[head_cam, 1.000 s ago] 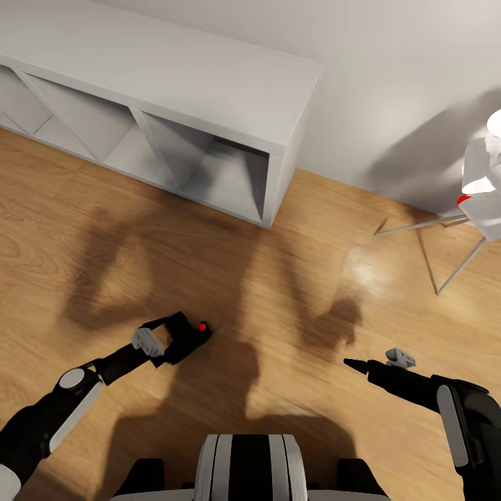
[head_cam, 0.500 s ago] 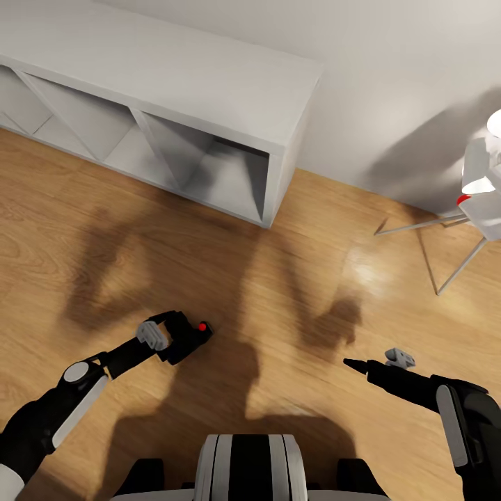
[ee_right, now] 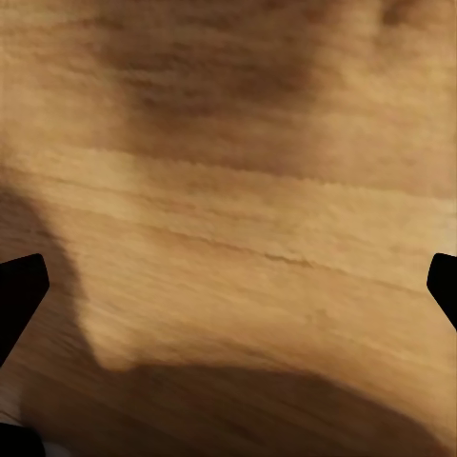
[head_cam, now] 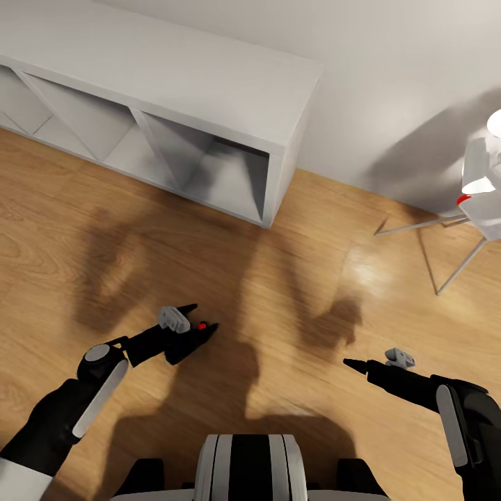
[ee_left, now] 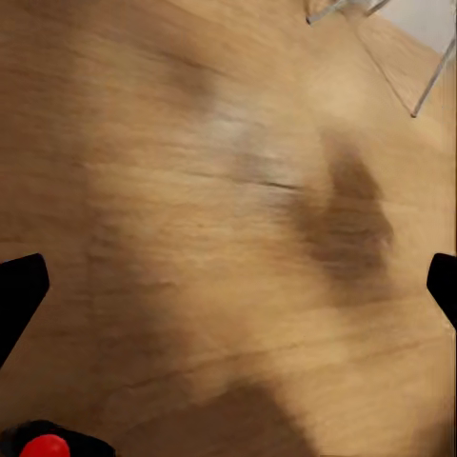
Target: Attach the digital camera to the camera tripod in the bedroom.
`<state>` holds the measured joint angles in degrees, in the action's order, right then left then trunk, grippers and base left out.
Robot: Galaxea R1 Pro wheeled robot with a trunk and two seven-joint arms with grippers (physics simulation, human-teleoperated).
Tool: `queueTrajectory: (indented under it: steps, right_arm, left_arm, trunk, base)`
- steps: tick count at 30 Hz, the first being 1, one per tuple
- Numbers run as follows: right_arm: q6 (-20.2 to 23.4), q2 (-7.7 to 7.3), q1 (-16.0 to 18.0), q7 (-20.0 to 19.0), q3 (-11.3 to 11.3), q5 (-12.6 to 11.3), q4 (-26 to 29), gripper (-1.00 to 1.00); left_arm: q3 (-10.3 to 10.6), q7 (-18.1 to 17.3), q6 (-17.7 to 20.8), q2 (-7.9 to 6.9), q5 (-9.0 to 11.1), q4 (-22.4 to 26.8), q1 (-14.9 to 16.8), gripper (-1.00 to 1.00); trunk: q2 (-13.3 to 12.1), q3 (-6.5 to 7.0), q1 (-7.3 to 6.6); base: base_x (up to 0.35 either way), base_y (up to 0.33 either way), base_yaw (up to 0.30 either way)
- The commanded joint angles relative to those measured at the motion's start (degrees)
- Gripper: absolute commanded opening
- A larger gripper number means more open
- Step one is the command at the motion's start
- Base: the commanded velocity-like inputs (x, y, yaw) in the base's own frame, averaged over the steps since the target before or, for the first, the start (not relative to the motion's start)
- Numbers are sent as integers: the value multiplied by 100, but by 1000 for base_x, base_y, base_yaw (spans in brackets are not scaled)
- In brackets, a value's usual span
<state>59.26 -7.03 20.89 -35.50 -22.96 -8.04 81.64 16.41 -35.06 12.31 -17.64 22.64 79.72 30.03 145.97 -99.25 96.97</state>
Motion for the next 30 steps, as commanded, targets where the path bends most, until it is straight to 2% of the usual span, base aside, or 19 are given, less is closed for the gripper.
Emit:
queueTrajectory:
  steps: [1,2,9,14,21,27,29,30]
  right_arm:
    - [42,0,3,9,-7,-36,2,100]
    - [42,0,3,8,-7,-34,1,100]
    - [42,0,3,11,-7,-31,2,100]
    - [42,0,3,15,-7,-31,1,100]
    - [19,0,3,16,-7,-31,1,100]
    - [10,0,3,17,-7,-31,5,100]
    - [7,0,3,17,-7,-29,3,100]
    - [3,0,3,17,-7,-30,4,100]
  left_arm:
    - [-84,10,84,75,75,9,3,100]
    - [-288,52,126,240,102,12,3,100]
    - [-1008,200,136,788,125,-20,3,100]
    - [-1140,250,-38,900,135,-38,3,100]
    - [-1181,437,-166,1057,90,-275,3,100]
    - [-1136,442,-102,1057,85,-238,3,100]
    - [-1128,430,-46,1030,81,-179,3,100]
    - [-1121,425,5,971,75,-132,3,100]
  trunk:
    - [1,-3,-1]
    - [1,-3,-1]
    - [1,-3,-1]
    - [1,-3,-1]
    - [1,-3,-1]
    - [1,-3,-1]
    - [1,-3,-1]
    - [1,-3,-1]
  base:
    - [0,0,0]
    - [0,0,0]
    - [0,0,0]
    - [0,0,0]
    - [0,0,0]
    - [0,0,0]
    - [0,0,0]
    - [0,0,0]
